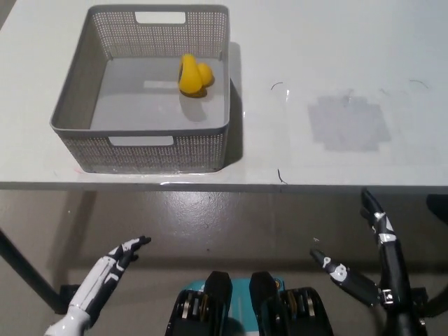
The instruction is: Use the right hand to pick up a yellow duck toy and place it into a container on the left hand side
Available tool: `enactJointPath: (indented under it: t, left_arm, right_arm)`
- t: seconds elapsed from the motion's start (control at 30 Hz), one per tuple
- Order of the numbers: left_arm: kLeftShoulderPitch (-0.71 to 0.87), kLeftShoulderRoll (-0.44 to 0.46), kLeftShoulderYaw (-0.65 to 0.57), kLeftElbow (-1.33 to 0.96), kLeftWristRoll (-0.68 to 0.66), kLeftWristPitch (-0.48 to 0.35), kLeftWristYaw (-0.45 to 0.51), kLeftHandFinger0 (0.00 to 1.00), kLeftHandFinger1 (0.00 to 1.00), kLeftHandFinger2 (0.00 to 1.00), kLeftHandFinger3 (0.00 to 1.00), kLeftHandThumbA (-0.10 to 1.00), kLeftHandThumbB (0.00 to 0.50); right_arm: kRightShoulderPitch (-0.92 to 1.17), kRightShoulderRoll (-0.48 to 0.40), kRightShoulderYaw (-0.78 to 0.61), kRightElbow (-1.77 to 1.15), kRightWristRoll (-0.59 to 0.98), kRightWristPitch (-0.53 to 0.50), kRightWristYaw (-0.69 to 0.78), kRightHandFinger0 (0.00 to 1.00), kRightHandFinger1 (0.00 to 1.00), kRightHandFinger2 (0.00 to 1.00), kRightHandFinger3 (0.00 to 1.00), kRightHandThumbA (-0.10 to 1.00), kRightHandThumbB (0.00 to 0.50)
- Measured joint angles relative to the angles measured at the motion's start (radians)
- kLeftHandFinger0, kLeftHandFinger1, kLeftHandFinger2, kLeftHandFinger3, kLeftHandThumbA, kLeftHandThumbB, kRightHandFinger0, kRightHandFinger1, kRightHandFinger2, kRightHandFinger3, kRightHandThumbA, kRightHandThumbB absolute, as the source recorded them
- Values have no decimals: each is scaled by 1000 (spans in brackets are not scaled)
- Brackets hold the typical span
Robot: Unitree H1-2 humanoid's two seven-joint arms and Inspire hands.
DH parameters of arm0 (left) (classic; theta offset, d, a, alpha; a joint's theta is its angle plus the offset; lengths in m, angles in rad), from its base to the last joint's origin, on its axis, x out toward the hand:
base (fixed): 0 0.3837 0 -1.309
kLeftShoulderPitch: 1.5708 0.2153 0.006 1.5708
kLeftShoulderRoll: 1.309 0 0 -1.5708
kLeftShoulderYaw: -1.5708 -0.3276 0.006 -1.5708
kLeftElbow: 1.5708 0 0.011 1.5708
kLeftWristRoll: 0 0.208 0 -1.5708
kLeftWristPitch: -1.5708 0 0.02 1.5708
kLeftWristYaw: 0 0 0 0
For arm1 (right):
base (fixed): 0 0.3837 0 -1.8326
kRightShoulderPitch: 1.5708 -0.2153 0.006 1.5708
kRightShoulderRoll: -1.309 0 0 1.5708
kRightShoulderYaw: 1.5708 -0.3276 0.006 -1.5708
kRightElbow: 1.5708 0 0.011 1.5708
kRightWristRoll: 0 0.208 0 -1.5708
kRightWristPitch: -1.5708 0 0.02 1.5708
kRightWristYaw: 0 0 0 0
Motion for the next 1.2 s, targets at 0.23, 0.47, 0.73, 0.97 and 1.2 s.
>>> enactJointPath:
  t: [0.23, 0.47, 0.73, 0.97, 1.2]
  left_arm:
    - [-15, 2, 3, 7, -7, -1, 0, 1000, 1000, 1000, 1000, 1000, 362]
    - [-5, 2, 10, 12, -19, -12, 0, 1000, 1000, 1000, 1000, 1000, 382]
    - [13, 2, 10, 17, -20, -26, 0, 1000, 1000, 1000, 1000, 1000, 372]
    - [23, 1, 5, 17, -21, -29, 0, 1000, 1000, 1000, 1000, 1000, 303]
    - [43, 0, -20, 18, -19, -51, 0, 1000, 1000, 1000, 1000, 1000, 295]
  right_arm:
    - [-1, -19, 62, 154, 7, -47, -124, 803, 925, 1000, 1000, 863, 350]
    - [-39, -42, 104, 292, 14, -62, -236, 752, 832, 1000, 1000, 901, 351]
    - [-50, -65, 166, 309, 19, -69, -311, 717, 802, 1000, 1000, 890, 360]
    - [-53, -71, 204, 324, 38, -80, -350, 692, 767, 981, 1000, 904, 395]
    - [-56, -71, 221, 332, 50, -85, -362, 645, 719, 950, 1000, 882, 357]
